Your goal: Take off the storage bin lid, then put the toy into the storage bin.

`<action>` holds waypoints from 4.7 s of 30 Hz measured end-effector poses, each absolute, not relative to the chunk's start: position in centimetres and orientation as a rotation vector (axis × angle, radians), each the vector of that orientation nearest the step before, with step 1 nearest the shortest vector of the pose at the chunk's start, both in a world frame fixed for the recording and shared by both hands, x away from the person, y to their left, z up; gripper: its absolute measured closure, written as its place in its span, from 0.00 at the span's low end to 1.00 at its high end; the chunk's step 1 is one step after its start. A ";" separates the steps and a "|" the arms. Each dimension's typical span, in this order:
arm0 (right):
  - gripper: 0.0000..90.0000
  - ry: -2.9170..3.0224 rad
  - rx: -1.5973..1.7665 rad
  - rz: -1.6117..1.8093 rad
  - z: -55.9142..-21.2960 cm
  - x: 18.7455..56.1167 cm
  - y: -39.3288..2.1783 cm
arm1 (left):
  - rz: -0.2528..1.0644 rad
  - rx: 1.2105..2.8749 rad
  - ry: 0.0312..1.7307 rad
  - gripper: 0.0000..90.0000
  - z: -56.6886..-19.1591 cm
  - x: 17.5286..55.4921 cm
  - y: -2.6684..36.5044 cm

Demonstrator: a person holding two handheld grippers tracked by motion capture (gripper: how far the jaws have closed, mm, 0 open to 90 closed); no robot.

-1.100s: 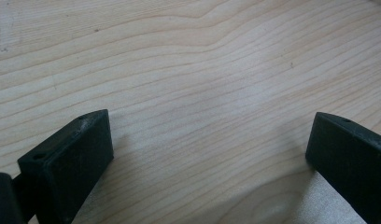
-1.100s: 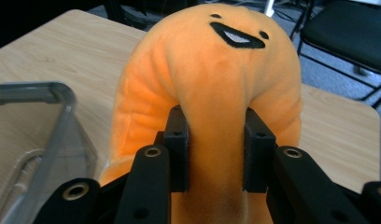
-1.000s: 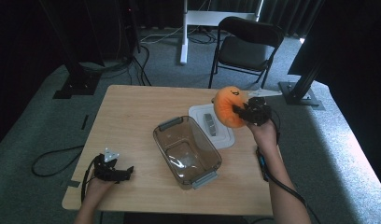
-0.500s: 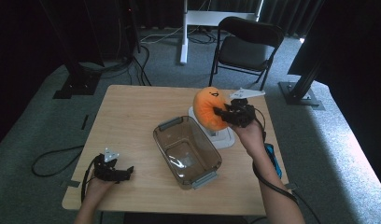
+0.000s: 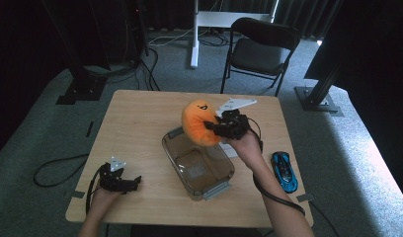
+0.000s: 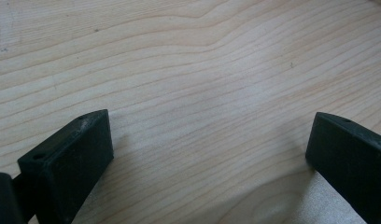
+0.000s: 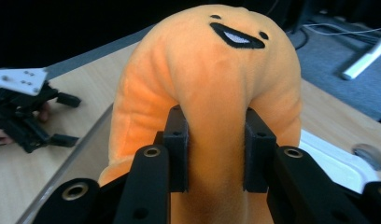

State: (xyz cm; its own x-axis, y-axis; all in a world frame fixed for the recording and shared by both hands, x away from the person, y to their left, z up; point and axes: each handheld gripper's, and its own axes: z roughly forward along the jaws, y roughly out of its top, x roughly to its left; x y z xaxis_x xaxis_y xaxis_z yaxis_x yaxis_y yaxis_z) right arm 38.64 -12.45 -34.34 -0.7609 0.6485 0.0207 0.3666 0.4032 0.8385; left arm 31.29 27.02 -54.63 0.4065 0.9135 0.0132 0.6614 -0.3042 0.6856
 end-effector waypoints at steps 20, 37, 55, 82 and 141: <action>0.76 2.524 0.831 1.203 -38.4 38.5 -9.1 | 0.547 2.065 1.335 0.01 -54.6 31.3 27.0; 0.74 2.568 0.870 1.178 -40.3 38.2 -9.7 | 0.546 2.067 1.334 0.01 -54.6 31.3 27.0; 0.44 2.643 0.898 1.116 -41.4 39.0 -9.2 | 0.546 2.067 1.334 0.01 -54.6 31.3 27.0; 0.21 2.491 1.025 1.234 -40.1 39.1 -13.5 | 0.546 2.067 1.334 0.01 -54.6 31.3 27.0; 0.13 2.201 1.390 1.106 -44.8 36.7 -26.8 | 0.543 2.069 1.332 0.01 -54.6 31.4 27.0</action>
State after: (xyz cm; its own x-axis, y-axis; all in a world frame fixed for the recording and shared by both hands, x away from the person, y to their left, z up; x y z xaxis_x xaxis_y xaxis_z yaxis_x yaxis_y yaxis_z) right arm 36.67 -26.80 -44.79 -0.4804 0.8665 0.1356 0.6259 0.2303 0.7451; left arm 31.36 27.03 -54.63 0.4094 0.9123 0.0125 0.6612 -0.3062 0.6849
